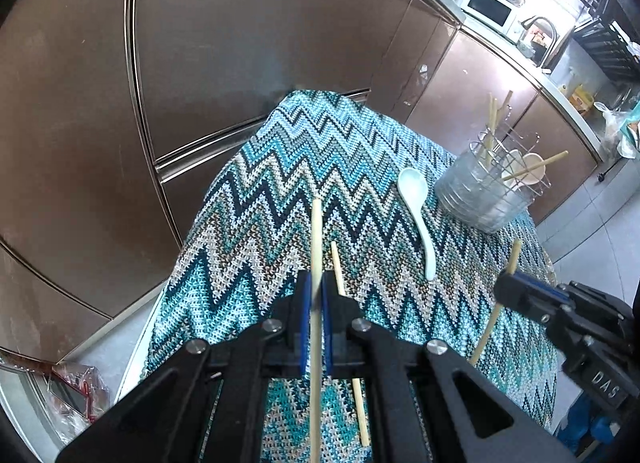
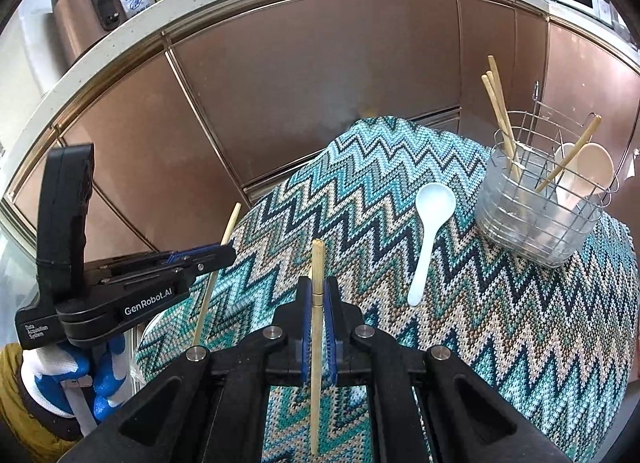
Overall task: Organize utensils
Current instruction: 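Lift both chopsticks and carry them over the wire holder, then lower both chopsticks into the wire holder and open both tools, then move the left tool to the last chopstick while the right tool approaches the white spoon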
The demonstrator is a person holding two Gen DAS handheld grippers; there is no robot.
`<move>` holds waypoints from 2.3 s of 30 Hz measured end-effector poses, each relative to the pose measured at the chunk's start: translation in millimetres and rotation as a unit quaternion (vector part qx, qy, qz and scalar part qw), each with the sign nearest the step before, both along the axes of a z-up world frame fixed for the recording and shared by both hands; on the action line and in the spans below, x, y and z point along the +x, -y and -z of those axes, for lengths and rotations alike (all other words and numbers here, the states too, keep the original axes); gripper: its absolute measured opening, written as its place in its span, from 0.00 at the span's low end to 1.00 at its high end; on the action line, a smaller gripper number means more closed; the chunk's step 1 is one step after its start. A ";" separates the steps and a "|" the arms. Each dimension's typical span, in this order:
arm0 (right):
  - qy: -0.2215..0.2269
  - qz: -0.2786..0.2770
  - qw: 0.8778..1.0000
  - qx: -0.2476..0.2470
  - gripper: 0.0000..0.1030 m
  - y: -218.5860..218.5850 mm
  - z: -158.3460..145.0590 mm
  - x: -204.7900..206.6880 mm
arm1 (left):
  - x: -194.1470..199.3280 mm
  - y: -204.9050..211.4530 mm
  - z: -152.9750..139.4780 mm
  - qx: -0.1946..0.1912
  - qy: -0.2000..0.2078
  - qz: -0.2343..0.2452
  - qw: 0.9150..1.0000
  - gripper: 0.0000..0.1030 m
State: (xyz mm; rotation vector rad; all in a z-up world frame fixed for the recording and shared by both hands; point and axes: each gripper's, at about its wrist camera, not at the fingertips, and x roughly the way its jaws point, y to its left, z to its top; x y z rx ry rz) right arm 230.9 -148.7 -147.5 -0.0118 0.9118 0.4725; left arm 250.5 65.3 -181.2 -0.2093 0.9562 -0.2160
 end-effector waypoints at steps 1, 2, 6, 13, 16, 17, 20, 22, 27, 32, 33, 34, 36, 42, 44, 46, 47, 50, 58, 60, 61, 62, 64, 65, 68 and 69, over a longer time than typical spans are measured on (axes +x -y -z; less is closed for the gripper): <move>0.003 0.002 1.000 0.003 0.06 1.9 -2.0 1.3 | 0.6 -0.2 -0.4 -0.001 0.001 -0.001 1.000 0.05; 0.007 0.003 1.000 0.006 0.06 3.7 -4.3 2.5 | 1.2 -0.4 -1.6 -0.002 0.002 -0.001 1.000 0.05; 0.036 0.013 0.999 0.022 0.06 16.5 -24.0 8.0 | 4.6 1.0 -15.7 -0.011 0.018 -0.005 1.000 0.05; 0.143 0.048 0.987 0.061 0.06 64.0 -96.5 14.9 | 19.4 20.8 -72.5 -0.050 0.086 0.012 0.995 0.05; 0.188 0.063 0.978 0.068 0.06 85.3 -126.6 19.1 | 30.9 38.2 -100.8 -0.080 0.120 0.024 0.989 0.05; 0.200 0.065 0.975 0.070 0.06 90.2 -134.5 19.8 | 35.8 44.6 -111.4 -0.093 0.134 0.028 0.986 0.05; 0.240 0.075 0.965 0.075 0.06 108.8 -157.8 26.1 | 48.5 66.1 -140.8 -0.131 0.179 0.043 0.974 0.05; 0.258 0.079 0.960 0.076 0.06 118.1 -167.3 32.4 | 59.5 83.3 -158.9 -0.158 0.208 0.053 0.964 0.05; 0.291 0.094 0.950 0.064 0.06 138.5 -175.1 51.0 | 87.5 128.1 -181.7 -0.189 0.270 0.056 0.943 0.05; 0.298 0.103 0.947 0.056 0.06 155.8 -159.8 74.0 | 113.5 166.1 -178.1 -0.191 0.306 0.037 0.932 0.05; 0.297 0.104 0.948 0.053 0.06 158.2 -154.6 78.7 | 120.2 173.0 -173.6 -0.189 0.310 0.031 0.931 0.05; 0.293 0.104 0.949 0.052 0.06 160.0 -149.1 83.6 | 123.2 177.5 -169.9 -0.189 0.310 0.028 0.931 0.05; 0.287 0.105 0.951 0.047 0.06 161.8 -139.3 90.9 | 135.6 190.8 -158.3 -0.177 0.317 0.013 0.932 0.05; 0.267 0.099 0.958 0.029 0.06 159.8 -109.3 104.5 | 161.7 211.4 -119.2 -0.146 0.312 -0.003 0.939 0.05; 0.265 0.097 0.959 0.017 0.06 157.2 -101.6 105.2 | 163.6 211.4 -109.1 -0.140 0.313 -0.012 0.939 0.05; 0.261 0.099 0.960 0.007 0.06 156.7 -94.1 104.9 | 163.9 211.4 -99.2 -0.134 0.316 -0.020 0.939 0.05; 0.258 0.100 0.961 0.007 0.06 157.7 -92.4 105.9 | 163.8 211.4 -94.7 -0.134 0.316 -0.022 0.939 0.07; 0.252 0.105 0.962 0.006 0.06 160.2 -87.7 102.9 | 159.9 207.3 -89.3 -0.135 0.314 -0.021 0.940 0.15; 0.260 0.125 0.957 0.008 0.31 164.3 -100.0 82.3 | 129.1 186.6 -107.7 -0.128 0.315 -0.011 0.941 0.32; 0.266 0.129 0.955 0.009 0.34 164.8 -106.5 71.8 | 116.1 178.1 -113.9 -0.118 0.315 -0.011 0.942 0.35; 0.268 0.132 0.954 0.010 0.35 164.9 -109.9 65.8 | 110.8 174.4 -117.3 -0.116 0.312 -0.010 0.943 0.35; 0.269 0.133 0.954 0.010 0.37 164.3 -112.3 61.3 | 106.1 170.5 -119.3 -0.114 0.308 -0.009 0.945 0.37; 0.272 0.137 0.953 0.012 0.38 164.3 -117.8 47.9 | 95.7 160.9 -123.0 -0.109 0.299 -0.009 0.948 0.40; 0.272 0.139 0.952 0.012 0.39 164.3 -119.6 43.8 | 89.3 155.3 -124.8 -0.101 0.293 -0.011 0.951 0.42; 0.273 0.142 0.951 0.010 0.40 164.1 -124.2 25.1 | 71.8 138.3 -127.1 -0.083 0.276 -0.013 0.957 0.44; 0.274 0.144 0.951 0.007 0.40 164.0 -125.2 19.1 | 66.3 133.6 -126.6 -0.075 0.271 -0.012 0.960 0.44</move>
